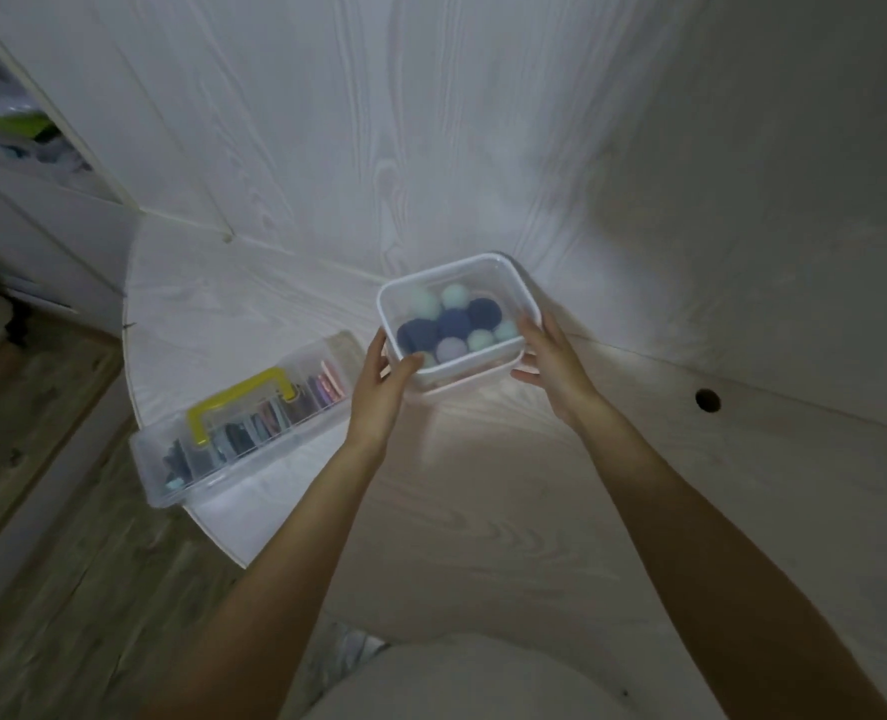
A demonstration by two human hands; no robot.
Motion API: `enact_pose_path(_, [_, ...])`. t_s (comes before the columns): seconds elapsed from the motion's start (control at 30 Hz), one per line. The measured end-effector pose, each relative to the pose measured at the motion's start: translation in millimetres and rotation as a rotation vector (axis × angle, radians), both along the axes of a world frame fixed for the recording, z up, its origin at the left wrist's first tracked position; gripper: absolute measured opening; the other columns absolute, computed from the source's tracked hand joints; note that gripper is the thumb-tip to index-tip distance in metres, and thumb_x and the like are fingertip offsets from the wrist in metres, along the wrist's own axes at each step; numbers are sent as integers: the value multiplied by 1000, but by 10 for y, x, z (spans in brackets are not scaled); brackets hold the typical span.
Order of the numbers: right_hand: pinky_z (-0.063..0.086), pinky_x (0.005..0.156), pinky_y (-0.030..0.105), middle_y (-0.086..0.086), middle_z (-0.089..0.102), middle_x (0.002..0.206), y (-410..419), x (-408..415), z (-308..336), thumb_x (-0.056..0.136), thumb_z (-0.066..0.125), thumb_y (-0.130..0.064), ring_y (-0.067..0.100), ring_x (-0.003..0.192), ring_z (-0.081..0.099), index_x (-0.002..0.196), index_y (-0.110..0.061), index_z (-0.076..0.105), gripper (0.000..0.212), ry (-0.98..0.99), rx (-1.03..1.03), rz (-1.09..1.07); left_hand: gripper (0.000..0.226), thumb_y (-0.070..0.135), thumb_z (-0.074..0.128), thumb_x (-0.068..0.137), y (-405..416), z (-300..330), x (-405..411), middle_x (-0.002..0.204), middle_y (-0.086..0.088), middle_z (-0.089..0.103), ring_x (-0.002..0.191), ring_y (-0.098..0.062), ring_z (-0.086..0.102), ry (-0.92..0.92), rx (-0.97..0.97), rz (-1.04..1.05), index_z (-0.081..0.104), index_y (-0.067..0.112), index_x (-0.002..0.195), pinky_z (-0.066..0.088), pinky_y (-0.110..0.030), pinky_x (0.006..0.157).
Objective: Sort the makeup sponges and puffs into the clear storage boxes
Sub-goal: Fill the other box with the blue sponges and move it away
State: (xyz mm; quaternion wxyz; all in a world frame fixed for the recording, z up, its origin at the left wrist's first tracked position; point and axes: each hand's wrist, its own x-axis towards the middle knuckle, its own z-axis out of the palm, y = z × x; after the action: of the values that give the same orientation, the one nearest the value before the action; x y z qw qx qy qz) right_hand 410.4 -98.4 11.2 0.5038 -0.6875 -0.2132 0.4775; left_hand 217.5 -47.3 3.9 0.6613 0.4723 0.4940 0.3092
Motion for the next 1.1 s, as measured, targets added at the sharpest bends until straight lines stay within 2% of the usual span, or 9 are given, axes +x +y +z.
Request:
enact_pose_path(0.07, [49, 86, 35, 0, 53, 130, -410, 53, 56, 95, 49, -35, 21, 112, 56, 133, -30, 39, 39, -2, 46, -60, 56, 28, 63, 82, -234, 82, 82, 130, 0, 56, 113, -15, 56, -25, 4, -50, 41, 39, 131, 46, -27, 84])
enact_pose_path(0.3, [50, 91, 39, -4, 54, 127, -1996, 357, 104, 93, 54, -30, 20, 109, 59, 128, -42, 39, 39, -7, 88, -296, 72, 40, 70, 64, -1067, 181, 630, 131, 2, 55, 113, -14, 58, -34, -42, -333, 47, 38, 133, 48, -41, 96])
enact_pose_path(0.5, [52, 90, 40, 0, 56, 125, -3264, 777, 72, 88, 61, -34, 21, 108, 60, 133, -35, 39, 50, -13, 64, -541, 54, 20, 63, 84, -2020, 93, 1430, 117, 1, 63, 103, -14, 63, -45, -43, -589, 47, 28, 135, 51, -24, 77])
enact_pose_path(0.67, [52, 76, 28, 0, 62, 120, -4110, 1237, -64, 89, 58, -34, 19, 103, 64, 130, -27, 49, 43, 38, 134, -769, 50, 23, 66, 84, -2772, -40, 2133, 114, -2, 65, 105, -21, 63, -39, -80, -750, 49, 30, 131, 52, -36, 89])
enact_pose_path(0.83, [52, 70, 18, 2, 61, 117, -4463, 1727, -221, 93, 56, -23, 13, 98, 64, 136, -14, 41, 47, 70, 199, -987, 43, 20, 60, 87, -3347, -55, 2815, 110, 13, 62, 90, 2, 65, -62, -106, -773, 45, 34, 126, 52, -15, 67])
enact_pose_path(0.93, [53, 84, 32, 14, 56, 128, -4491, 1878, -256, 88, 60, -40, 23, 108, 60, 137, -11, 40, 60, 113, 89, -1121, 47, 24, 57, 90, -3572, -84, 3168, 115, 15, 57, 98, 0, 59, -60, -162, -710, 39, 31, 132, 49, -17, 69])
enact_pose_path(1.0, [48, 94, 52, 29, 54, 122, -4499, 2001, -217, 87, 58, -45, 38, 110, 56, 119, -4, 53, 52, 102, 13, -1199, 53, 26, 58, 90, -3679, -113, 3392, 121, 9, 54, 106, -6, 55, -45, -187, -672, 35, 26, 137, 46, -23, 81])
enact_pose_path(1.07, [42, 98, 58, 28, 55, 121, -4489, 2172, -166, 90, 54, -45, 42, 113, 52, 100, -6, 59, 41, 118, 37, -1210, 39, 26, 58, 90, -3741, -132, 3621, 113, 6, 57, 102, -9, 56, -27, -196, -646, 46, 21, 127, 46, -26, 85])
enact_pose_path(1.1, [42, 99, 56, 23, 57, 122, -4482, 2267, -145, 92, 51, -45, 38, 114, 53, 95, -16, 62, 31, 141, 81, -1203, 25, 25, 57, 91, -3754, -126, 3743, 104, 7, 61, 94, -8, 59, -30, -191, -646, 54, 21, 115, 47, -25, 83])
